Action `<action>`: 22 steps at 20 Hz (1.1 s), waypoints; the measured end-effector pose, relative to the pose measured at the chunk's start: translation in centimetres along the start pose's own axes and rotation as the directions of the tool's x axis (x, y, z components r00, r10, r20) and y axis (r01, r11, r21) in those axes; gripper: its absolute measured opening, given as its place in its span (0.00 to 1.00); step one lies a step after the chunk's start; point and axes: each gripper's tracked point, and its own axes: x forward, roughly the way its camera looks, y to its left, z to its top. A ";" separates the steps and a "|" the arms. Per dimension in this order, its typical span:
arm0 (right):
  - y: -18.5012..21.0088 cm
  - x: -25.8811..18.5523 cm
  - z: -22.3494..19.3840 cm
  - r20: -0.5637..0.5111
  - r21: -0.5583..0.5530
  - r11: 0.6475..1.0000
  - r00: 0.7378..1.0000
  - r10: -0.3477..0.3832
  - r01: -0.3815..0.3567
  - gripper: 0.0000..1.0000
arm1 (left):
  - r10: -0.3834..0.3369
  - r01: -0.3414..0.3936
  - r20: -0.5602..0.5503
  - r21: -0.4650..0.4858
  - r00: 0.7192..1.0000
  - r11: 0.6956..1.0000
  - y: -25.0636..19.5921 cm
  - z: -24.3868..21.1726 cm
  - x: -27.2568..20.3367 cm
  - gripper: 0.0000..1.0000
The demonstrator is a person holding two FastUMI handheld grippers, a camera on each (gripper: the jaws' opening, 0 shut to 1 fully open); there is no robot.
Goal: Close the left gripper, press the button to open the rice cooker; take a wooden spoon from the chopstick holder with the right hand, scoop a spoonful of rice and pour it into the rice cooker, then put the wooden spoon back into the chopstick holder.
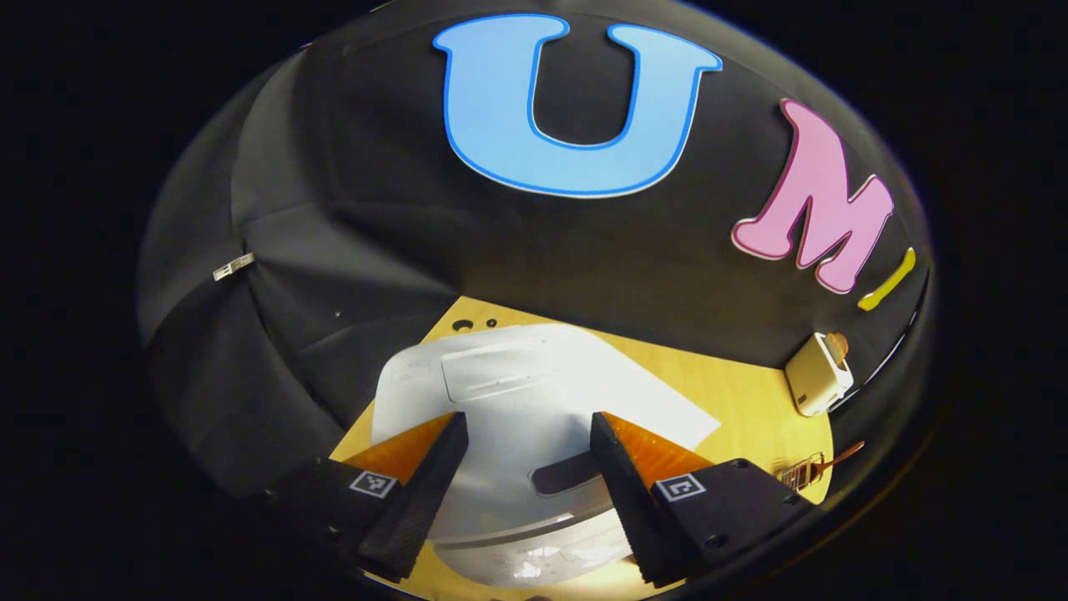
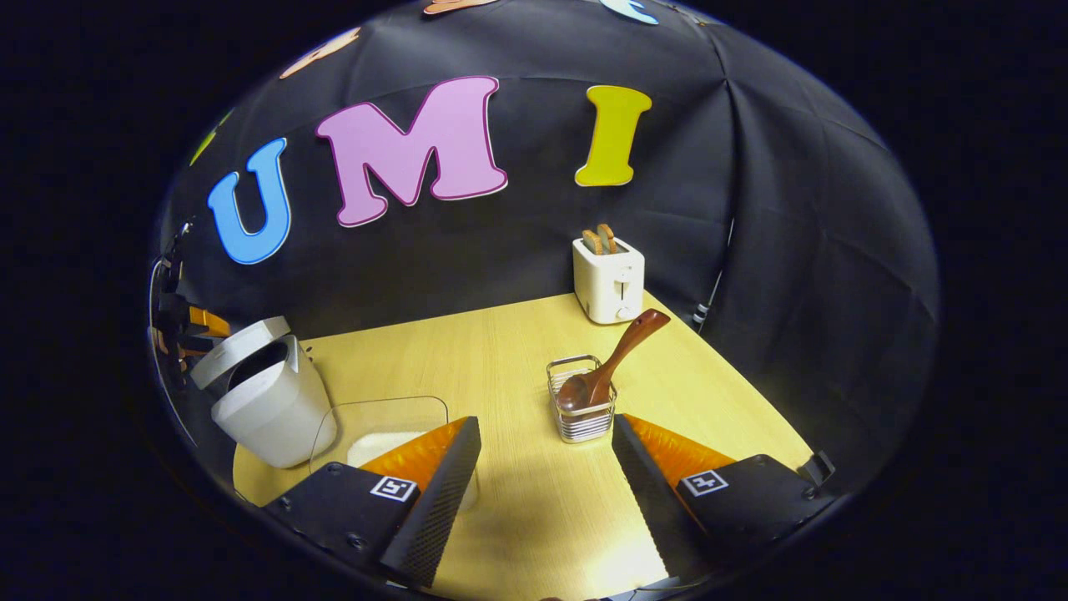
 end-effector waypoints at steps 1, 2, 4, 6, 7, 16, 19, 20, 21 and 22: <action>-0.2 0.1 -0.2 -0.006 0.001 1.000 1.000 0.007 -0.007 0.98 | 0.018 -0.018 -0.001 0.005 1.000 1.000 -0.1 -0.6 0.2 0.97; -0.5 0.3 -0.3 -0.013 0.004 1.000 1.000 0.014 -0.014 0.98 | 0.036 -0.036 -0.003 0.007 0.999 0.999 -0.3 -1.0 0.3 0.97; -0.9 0.7 -0.7 -0.026 0.007 1.000 0.999 0.026 -0.026 0.99 | 0.069 -0.069 -0.006 0.007 0.998 0.998 -0.8 -1.8 0.7 0.97; -1.3 1.0 -0.9 -0.034 0.004 0.999 0.999 0.037 -0.037 0.99 | 0.097 -0.097 -0.019 0.007 0.995 0.995 -1.3 -2.8 0.9 0.97; -1.4 1.2 -1.0 -0.037 0.004 0.999 0.998 0.042 -0.042 0.98 | 0.106 -0.106 -0.031 0.013 0.994 0.994 -1.7 -3.5 1.3 0.97; -1.5 2.3 -1.2 -0.048 -0.010 0.996 0.995 0.084 -0.084 0.99 | 0.154 -0.162 0.088 0.098 0.984 0.982 -2.9 -5.7 2.1 0.99; -0.6 2.4 -1.2 -0.054 -0.007 0.994 0.993 0.105 -0.106 0.99 | 0.155 -0.160 0.114 0.035 0.981 0.986 -3.0 -5.2 2.1 0.99; 0.1 2.5 -1.1 -0.050 -0.008 0.993 0.992 0.114 -0.114 0.99 | 0.157 -0.161 0.116 0.033 0.981 0.986 -2.8 -5.1 2.2 0.99; 0.7 2.5 -0.9 -0.045 -0.013 0.992 0.992 0.122 -0.122 0.99 | 0.149 -0.156 0.112 0.048 0.982 0.987 -2.9 -5.1 2.1 0.98; 1.1 2.3 -0.6 -0.037 -0.019 0.992 0.991 0.127 -0.128 0.99 | 0.137 -0.143 0.107 0.052 0.985 0.988 -2.9 -5.2 1.9 0.98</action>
